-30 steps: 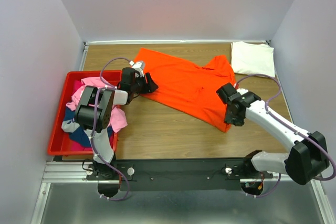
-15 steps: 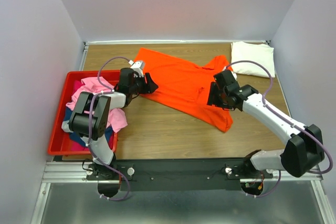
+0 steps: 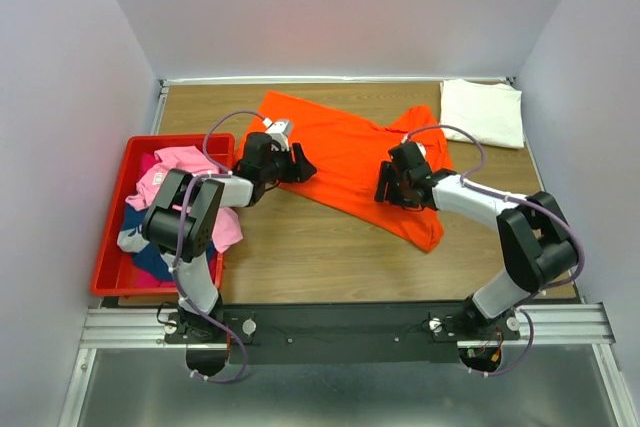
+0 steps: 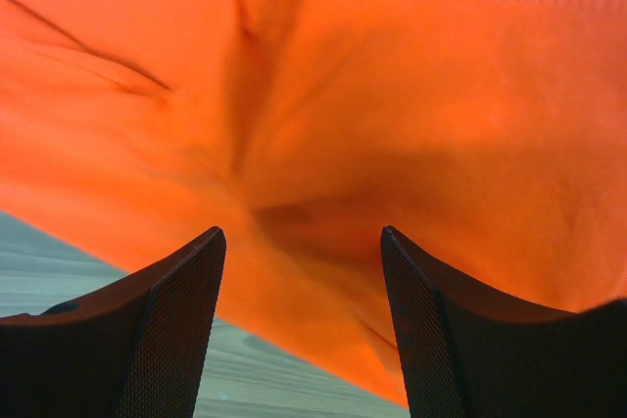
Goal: Fold and stack the t-shirts
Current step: Fold the tshirt
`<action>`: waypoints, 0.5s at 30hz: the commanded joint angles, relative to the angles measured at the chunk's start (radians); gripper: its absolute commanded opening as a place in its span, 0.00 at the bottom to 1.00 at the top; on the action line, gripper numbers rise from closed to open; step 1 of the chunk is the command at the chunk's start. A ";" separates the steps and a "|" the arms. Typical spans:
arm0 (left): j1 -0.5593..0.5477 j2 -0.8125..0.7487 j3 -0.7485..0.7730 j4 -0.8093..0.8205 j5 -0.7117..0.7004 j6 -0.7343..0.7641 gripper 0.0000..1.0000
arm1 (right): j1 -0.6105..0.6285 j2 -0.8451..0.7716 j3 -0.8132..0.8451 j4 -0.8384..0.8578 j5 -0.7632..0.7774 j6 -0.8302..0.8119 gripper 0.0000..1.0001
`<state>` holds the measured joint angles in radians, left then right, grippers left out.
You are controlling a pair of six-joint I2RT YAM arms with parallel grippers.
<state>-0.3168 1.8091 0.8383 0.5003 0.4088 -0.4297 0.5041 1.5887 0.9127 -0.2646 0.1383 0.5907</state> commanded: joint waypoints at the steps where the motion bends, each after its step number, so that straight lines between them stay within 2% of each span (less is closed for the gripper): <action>1: -0.008 0.030 -0.008 0.029 -0.065 -0.035 0.63 | 0.002 0.005 -0.072 0.045 0.023 0.018 0.72; 9: -0.037 0.022 -0.082 0.038 -0.119 -0.067 0.63 | -0.032 -0.101 -0.244 0.033 0.014 0.112 0.77; 10: -0.054 0.019 -0.097 0.041 -0.131 -0.070 0.63 | -0.036 -0.125 -0.270 0.019 0.015 0.129 0.80; 15: -0.096 0.015 -0.142 0.044 -0.153 -0.104 0.63 | -0.050 -0.197 -0.305 -0.073 0.050 0.188 0.83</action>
<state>-0.3813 1.8248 0.7532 0.5816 0.3084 -0.5007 0.4664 1.4174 0.6605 -0.1818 0.1432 0.7090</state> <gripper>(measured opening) 0.626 0.824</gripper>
